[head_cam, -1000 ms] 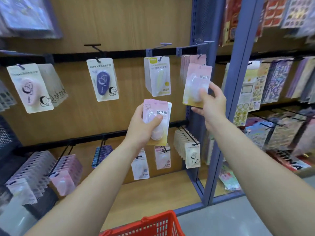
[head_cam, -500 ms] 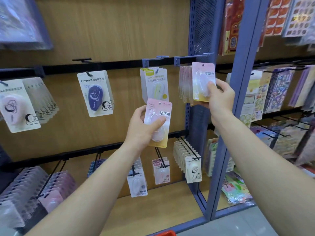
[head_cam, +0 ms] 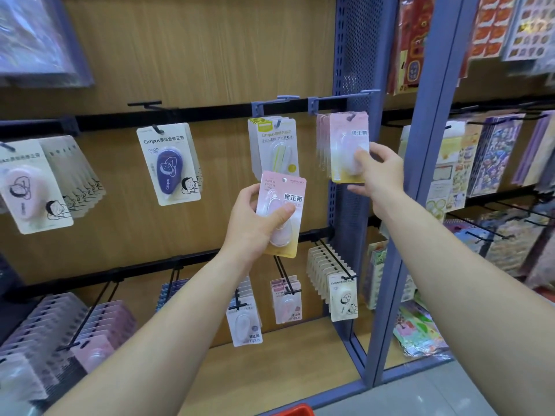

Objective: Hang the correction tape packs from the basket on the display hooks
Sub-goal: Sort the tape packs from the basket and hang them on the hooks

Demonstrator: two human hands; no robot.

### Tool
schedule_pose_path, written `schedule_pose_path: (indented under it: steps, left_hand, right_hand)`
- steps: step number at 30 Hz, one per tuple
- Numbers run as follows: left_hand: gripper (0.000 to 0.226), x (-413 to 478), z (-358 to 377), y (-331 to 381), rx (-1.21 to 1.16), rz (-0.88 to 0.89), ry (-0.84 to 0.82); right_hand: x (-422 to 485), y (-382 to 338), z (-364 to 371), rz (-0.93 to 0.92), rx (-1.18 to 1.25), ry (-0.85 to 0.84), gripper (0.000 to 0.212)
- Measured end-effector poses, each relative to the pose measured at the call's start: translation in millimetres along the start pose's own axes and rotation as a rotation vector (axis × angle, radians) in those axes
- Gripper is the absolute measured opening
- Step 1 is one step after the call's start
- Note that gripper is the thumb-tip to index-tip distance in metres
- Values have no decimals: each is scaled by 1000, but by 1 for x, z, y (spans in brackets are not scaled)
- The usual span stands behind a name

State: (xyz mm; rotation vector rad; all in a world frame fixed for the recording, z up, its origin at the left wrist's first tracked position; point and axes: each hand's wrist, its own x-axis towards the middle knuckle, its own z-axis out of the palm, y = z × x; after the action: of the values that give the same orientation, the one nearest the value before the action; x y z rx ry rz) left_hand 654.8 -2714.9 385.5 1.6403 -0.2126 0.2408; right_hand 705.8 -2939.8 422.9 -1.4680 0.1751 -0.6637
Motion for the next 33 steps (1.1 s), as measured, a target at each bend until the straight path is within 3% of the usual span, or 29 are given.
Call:
schedule_pose_path:
  steps: [3, 5, 8, 10, 12, 16, 21, 29, 33]
  left_hand:
    - [66, 1, 2, 2, 6, -1, 2]
    - [68, 3, 2, 2, 8, -1, 3]
    - [68, 5, 5, -1, 7, 0, 3]
    - [68, 5, 9, -3, 1, 0, 2]
    - [70, 4, 13, -5, -3, 2, -1]
    - [72, -2, 18, -3, -4, 5, -10]
    - [70, -2, 18, -2, -12, -1, -10]
    - [63, -2, 23, -4, -59, -21, -16]
    - [61, 0, 24, -5, -74, -35, -44]
  right_hand:
    - [-7, 8, -3, -4, -292, 57, 45]
    - [-23, 16, -5, -76, -372, 70, 44]
    - [-63, 22, -2, -62, -136, -186, 13]
    - [-89, 24, 0, -1, -49, -394, 13]
    - [-101, 29, 1, -1, -31, -482, 12]
    - [-104, 32, -1, -67, -61, -498, 19]
    - [-101, 34, 0, -85, -48, -476, 7]
    - [-102, 43, 3, -33, -76, -436, 60]
    - [-99, 44, 2, -77, -122, -451, 46]
